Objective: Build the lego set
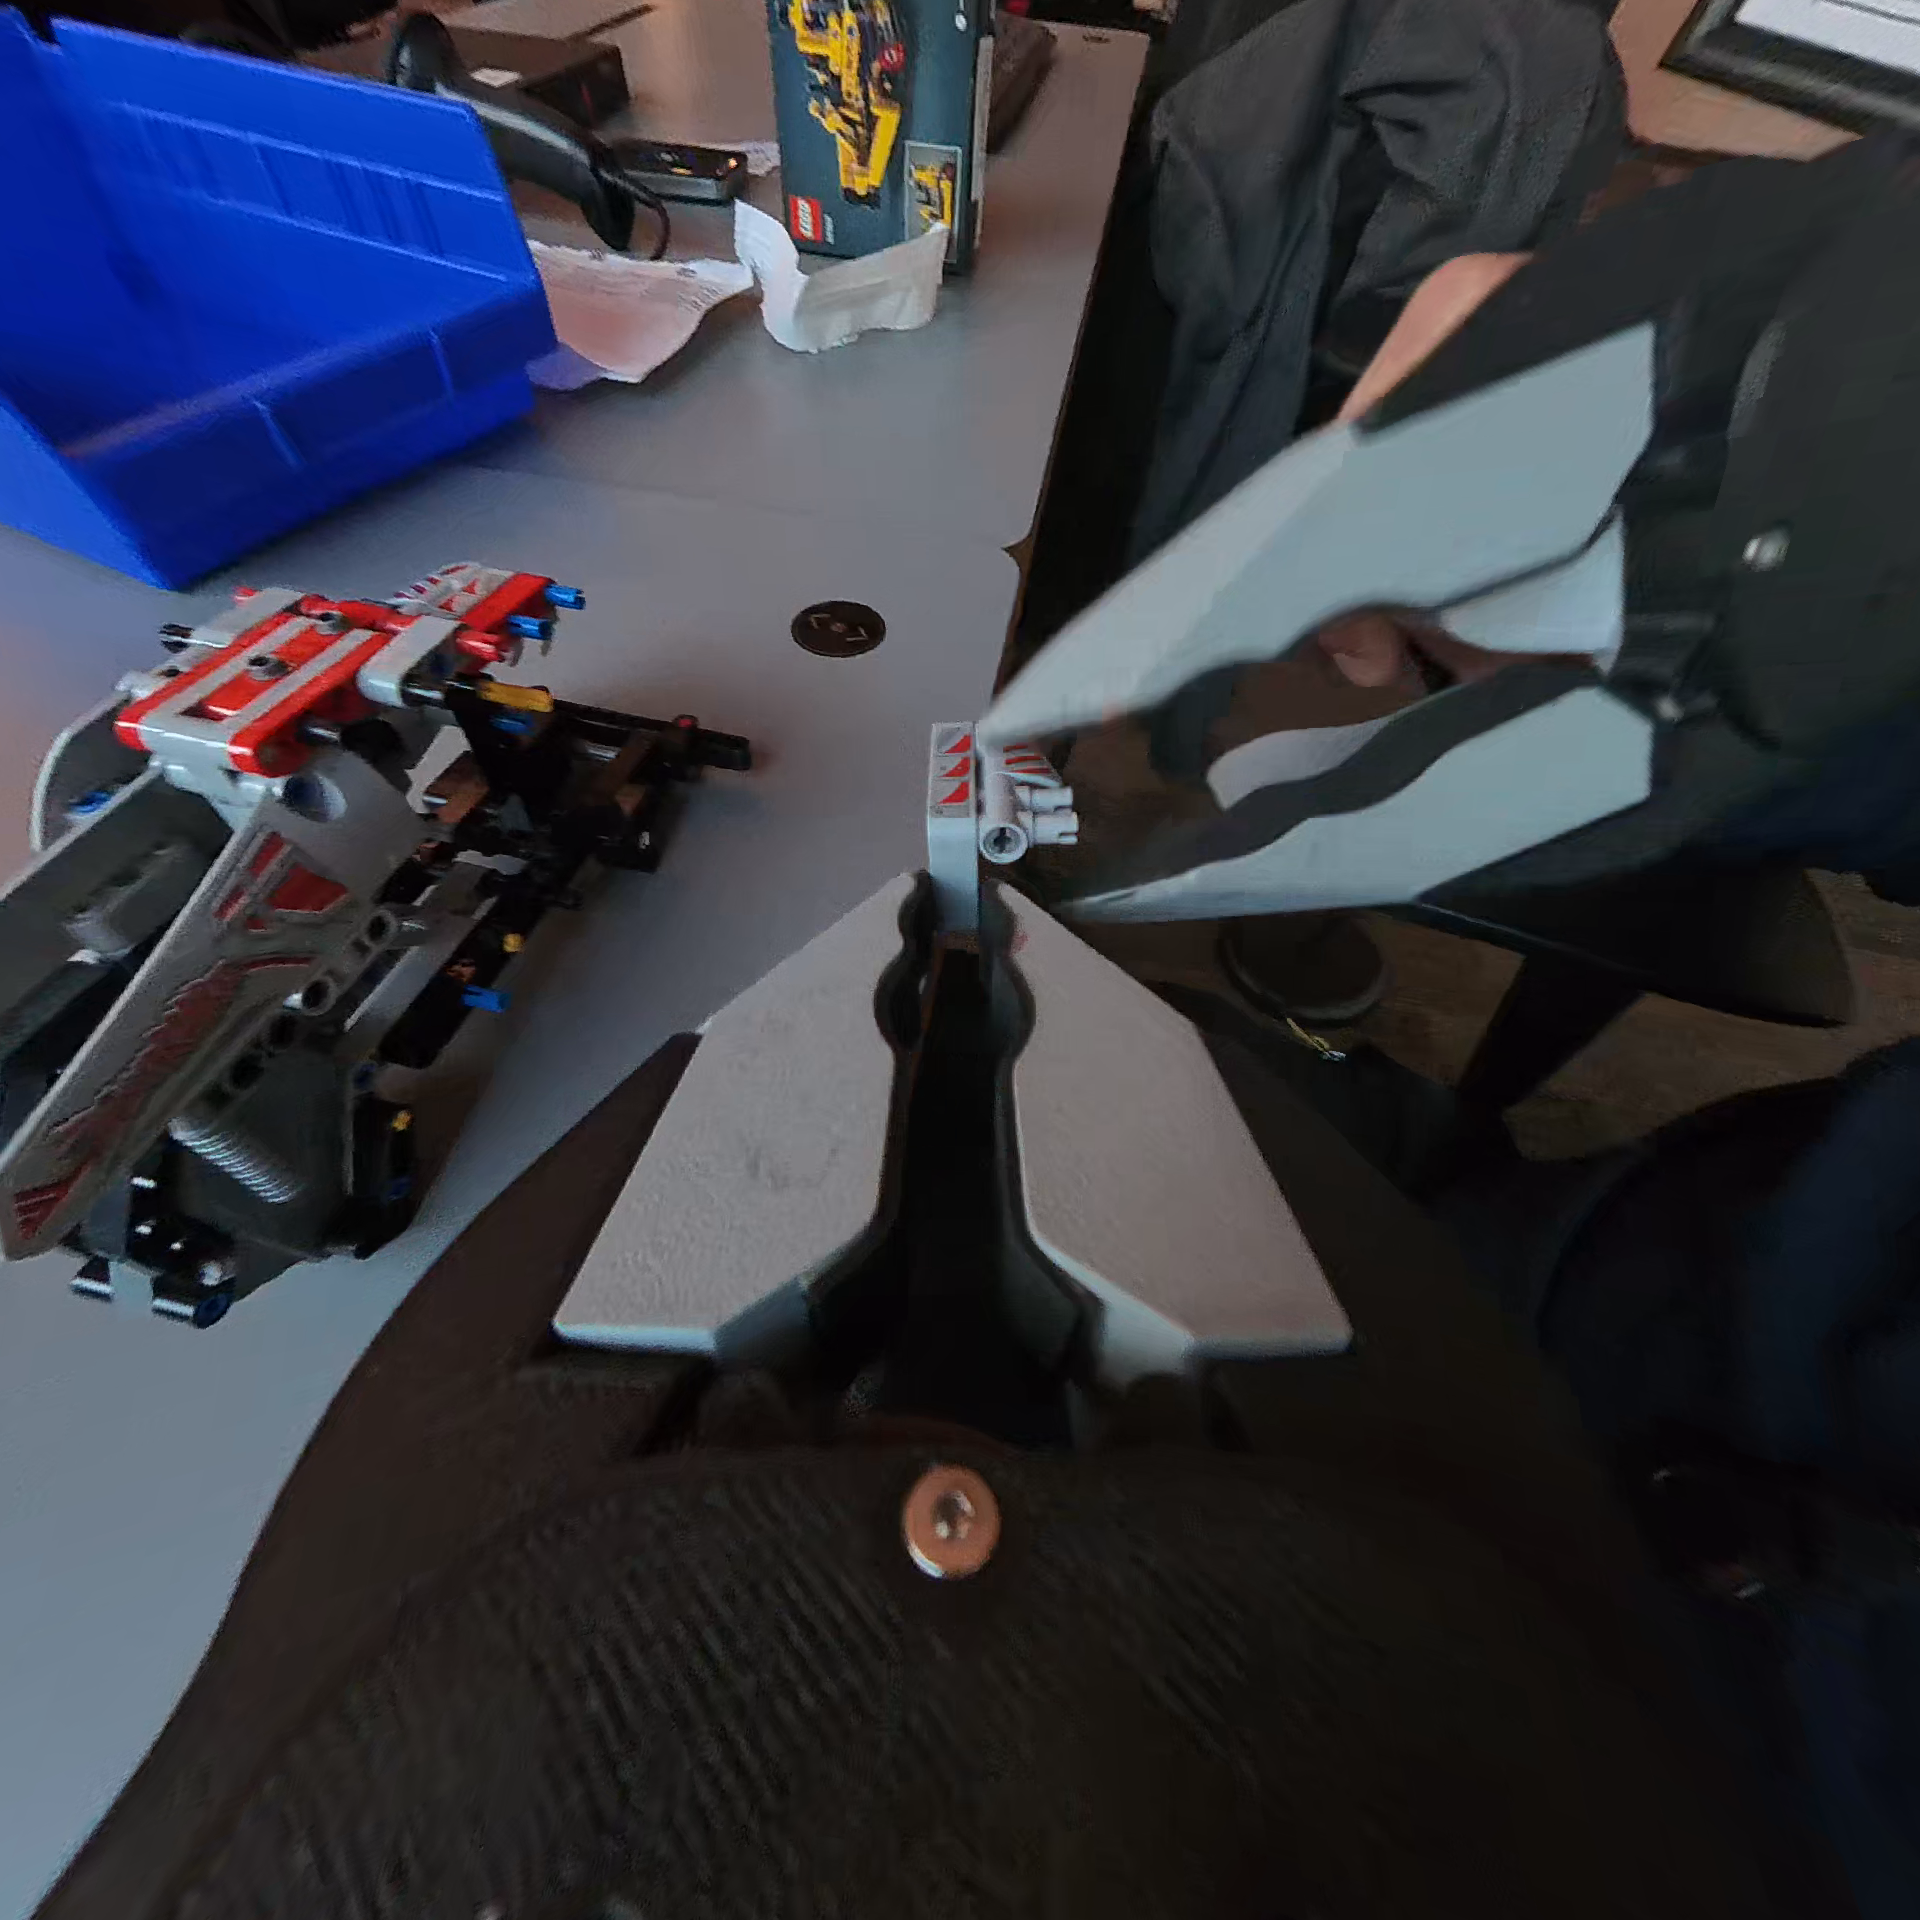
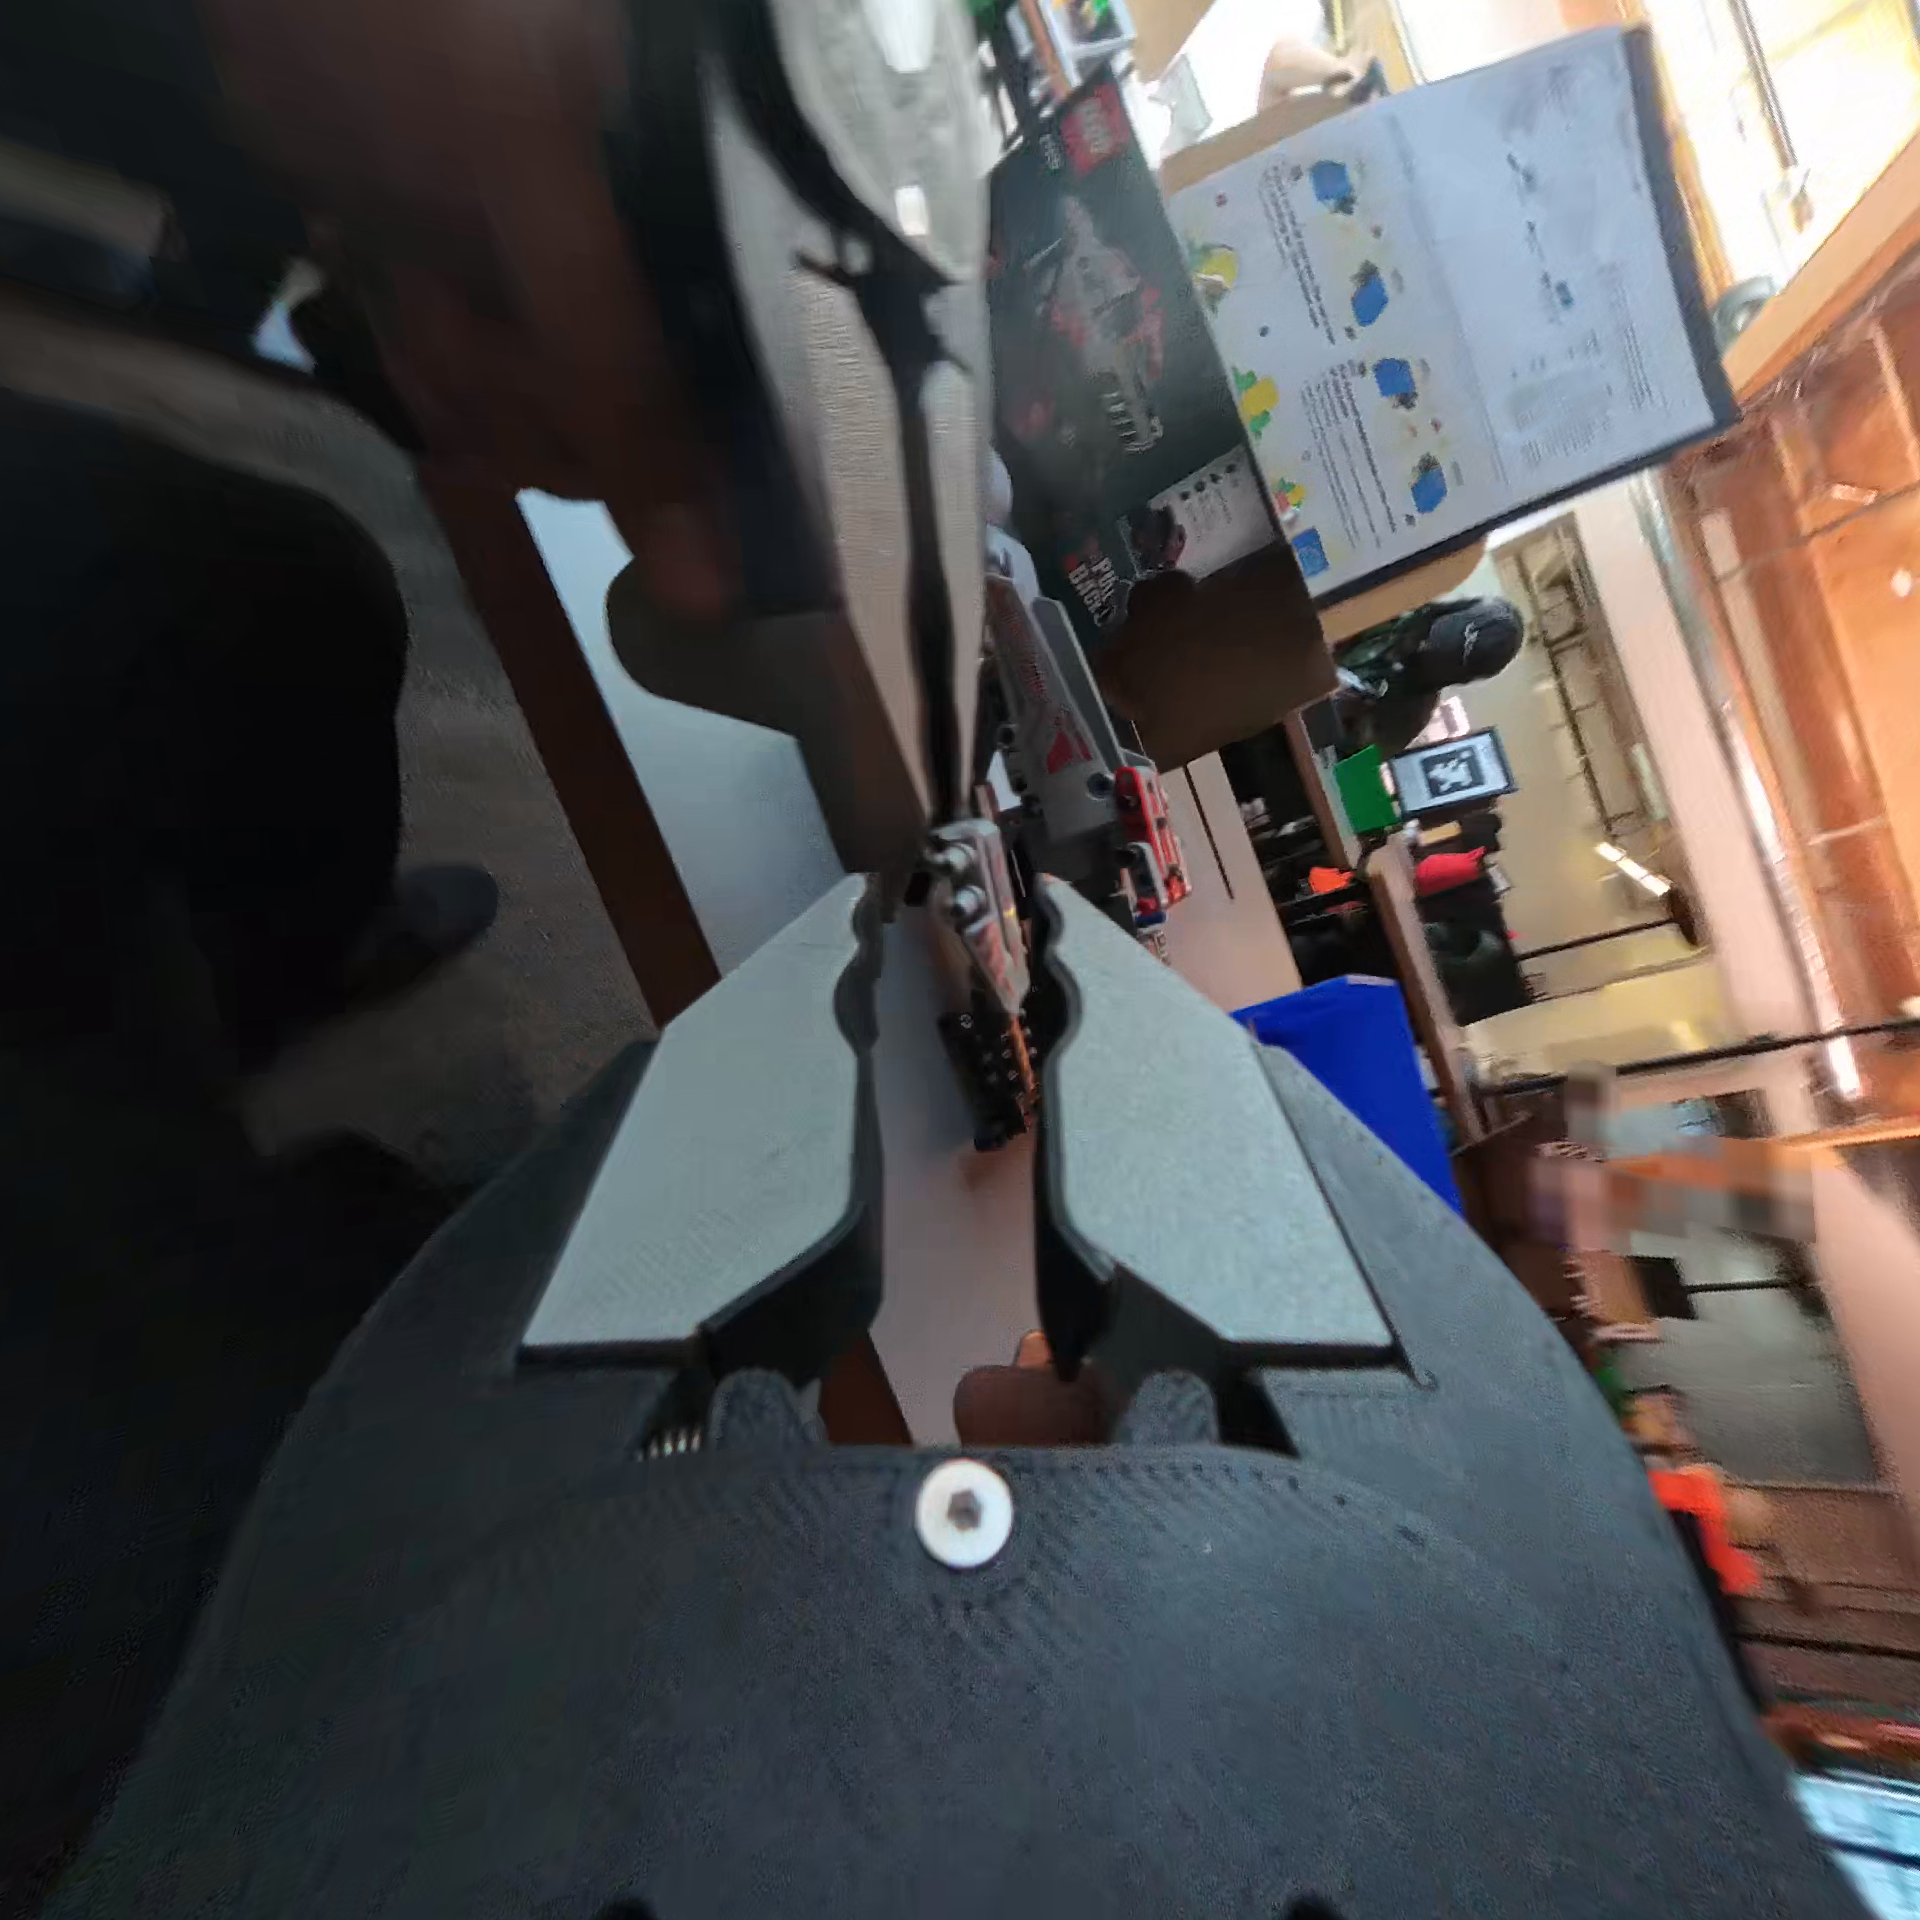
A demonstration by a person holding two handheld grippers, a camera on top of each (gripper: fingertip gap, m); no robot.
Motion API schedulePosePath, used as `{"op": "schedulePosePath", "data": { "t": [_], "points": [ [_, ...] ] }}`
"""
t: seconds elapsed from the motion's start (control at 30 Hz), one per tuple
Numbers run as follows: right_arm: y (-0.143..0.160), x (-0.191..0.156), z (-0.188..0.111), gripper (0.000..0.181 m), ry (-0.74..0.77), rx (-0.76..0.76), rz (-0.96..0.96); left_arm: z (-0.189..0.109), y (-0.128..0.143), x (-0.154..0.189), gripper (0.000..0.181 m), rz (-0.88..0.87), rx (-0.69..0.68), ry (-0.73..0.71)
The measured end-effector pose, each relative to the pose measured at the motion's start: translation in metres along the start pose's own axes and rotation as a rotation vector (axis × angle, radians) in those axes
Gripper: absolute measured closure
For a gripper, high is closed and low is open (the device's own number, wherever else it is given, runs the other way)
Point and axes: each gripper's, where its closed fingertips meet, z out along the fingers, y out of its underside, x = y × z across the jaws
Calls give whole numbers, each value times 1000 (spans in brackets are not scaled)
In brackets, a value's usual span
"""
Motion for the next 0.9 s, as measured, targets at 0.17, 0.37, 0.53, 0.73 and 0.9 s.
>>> {"op": "schedulePosePath", "data": {
  "t": [0.17,0.37,0.53,0.73,0.9],
  "points": [
    [3,-9,6,176,57,-49,-134,-1,10,-1,175,27,-56,2],
    [7,-15,8,173,62,-97,-222,1,18,3,175,63,-113,8],
    [11,-15,11,176,106,-133,-297,2,19,6,174,57,-129,22],
    [32,25,5,178,278,-176,-289,-23,-9,-22,153,90,-52,-81],
    [72,51,22,177,352,-266,-323,-41,-50,-74,141,275,-84,-232]
  ]
}}
